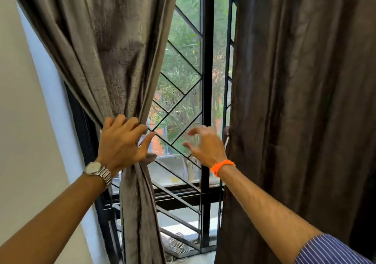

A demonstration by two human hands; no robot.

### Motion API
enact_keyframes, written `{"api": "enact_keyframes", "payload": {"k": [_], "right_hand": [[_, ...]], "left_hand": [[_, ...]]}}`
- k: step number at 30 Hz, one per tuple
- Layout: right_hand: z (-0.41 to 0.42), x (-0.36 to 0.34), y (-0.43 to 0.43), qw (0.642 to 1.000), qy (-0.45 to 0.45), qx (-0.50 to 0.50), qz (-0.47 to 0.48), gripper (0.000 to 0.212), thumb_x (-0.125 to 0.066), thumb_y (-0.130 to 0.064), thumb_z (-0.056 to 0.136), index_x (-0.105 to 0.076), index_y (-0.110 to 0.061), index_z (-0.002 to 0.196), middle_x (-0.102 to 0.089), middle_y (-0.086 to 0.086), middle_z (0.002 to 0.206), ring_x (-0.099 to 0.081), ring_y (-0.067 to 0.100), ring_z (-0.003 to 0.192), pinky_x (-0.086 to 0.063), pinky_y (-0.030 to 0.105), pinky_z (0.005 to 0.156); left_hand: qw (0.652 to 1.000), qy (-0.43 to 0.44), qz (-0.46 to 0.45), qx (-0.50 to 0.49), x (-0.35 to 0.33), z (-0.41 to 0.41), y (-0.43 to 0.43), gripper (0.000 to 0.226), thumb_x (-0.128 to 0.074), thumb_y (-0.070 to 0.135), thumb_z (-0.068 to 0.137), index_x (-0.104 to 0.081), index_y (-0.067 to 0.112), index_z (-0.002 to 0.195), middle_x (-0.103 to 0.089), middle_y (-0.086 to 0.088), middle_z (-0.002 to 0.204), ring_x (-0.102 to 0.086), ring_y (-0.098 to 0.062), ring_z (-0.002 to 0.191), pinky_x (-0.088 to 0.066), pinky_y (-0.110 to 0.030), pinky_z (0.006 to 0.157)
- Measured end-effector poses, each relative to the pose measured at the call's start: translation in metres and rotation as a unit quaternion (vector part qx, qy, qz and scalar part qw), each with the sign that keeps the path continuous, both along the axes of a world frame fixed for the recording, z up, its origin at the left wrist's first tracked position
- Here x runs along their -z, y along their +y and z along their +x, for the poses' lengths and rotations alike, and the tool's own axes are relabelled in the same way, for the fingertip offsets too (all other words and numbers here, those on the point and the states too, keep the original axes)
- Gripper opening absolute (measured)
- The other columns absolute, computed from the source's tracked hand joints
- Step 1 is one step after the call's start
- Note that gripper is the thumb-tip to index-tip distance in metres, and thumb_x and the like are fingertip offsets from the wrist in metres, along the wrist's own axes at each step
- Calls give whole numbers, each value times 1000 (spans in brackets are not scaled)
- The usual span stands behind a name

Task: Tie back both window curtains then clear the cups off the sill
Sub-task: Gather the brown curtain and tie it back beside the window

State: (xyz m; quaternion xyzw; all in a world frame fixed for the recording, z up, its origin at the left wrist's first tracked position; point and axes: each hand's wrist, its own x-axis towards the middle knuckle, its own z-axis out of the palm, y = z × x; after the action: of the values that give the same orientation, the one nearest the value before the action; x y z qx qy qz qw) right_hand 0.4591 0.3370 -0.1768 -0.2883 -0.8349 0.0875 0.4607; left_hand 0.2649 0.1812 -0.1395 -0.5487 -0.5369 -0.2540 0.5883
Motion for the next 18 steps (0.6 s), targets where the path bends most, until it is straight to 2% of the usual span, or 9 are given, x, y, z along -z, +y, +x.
{"api": "enact_keyframes", "payload": {"k": [4,6,8,10,13,15,18], "right_hand": [[52,-18,24,998,39,50,27,34,-76,-38,78,-66,-23,107,-67,-4,106,-57,17,110,-49,34,92],[77,-26,34,994,38,78,66,38,-76,-36,76,-64,-23,110,-67,-3,109,-55,17,115,-48,38,94],[99,-33,43,985,30,103,133,42,-76,-35,74,-63,-24,113,-63,-4,125,-49,18,130,-41,39,105],[121,-42,49,968,-7,146,203,47,-74,-38,76,-61,-25,119,-52,-5,143,-34,19,143,-26,40,118],[147,-53,56,947,-74,204,235,64,-73,-43,76,-50,-28,134,-20,0,162,-6,24,152,-8,51,123],[158,-59,60,950,-84,210,215,76,-75,-43,75,-40,-31,142,-2,0,165,6,27,152,-8,56,121],[165,-61,66,965,-64,191,167,92,-80,-38,73,-27,-34,148,12,-5,164,11,29,151,-15,62,118]], "left_hand": [[995,-50,-79,20,-11,44,35,24,-58,44,89,-65,21,90,-64,2,90,-55,-27,88,-37,-41,78],[992,-60,-110,30,-15,68,57,32,-56,45,87,-63,22,108,-64,2,109,-56,-28,107,-37,-44,89],[989,-52,-135,36,-20,94,81,48,-56,48,86,-57,19,124,-58,-1,129,-49,-29,124,-34,-46,101],[986,-44,-154,39,-28,123,104,64,-55,53,85,-47,15,137,-45,-4,146,-37,-30,138,-27,-48,112],[985,-31,-162,42,-39,163,134,75,-49,53,89,-32,11,149,-23,-6,160,-19,-30,148,-16,-51,119],[985,-28,-162,45,-44,185,153,73,-45,49,93,-24,10,152,-15,-7,163,-11,-28,150,-12,-52,120],[984,-52,-163,38,-48,209,180,70,-37,46,97,-17,9,154,-6,-8,164,-5,-26,151,-11,-51,120]]}}
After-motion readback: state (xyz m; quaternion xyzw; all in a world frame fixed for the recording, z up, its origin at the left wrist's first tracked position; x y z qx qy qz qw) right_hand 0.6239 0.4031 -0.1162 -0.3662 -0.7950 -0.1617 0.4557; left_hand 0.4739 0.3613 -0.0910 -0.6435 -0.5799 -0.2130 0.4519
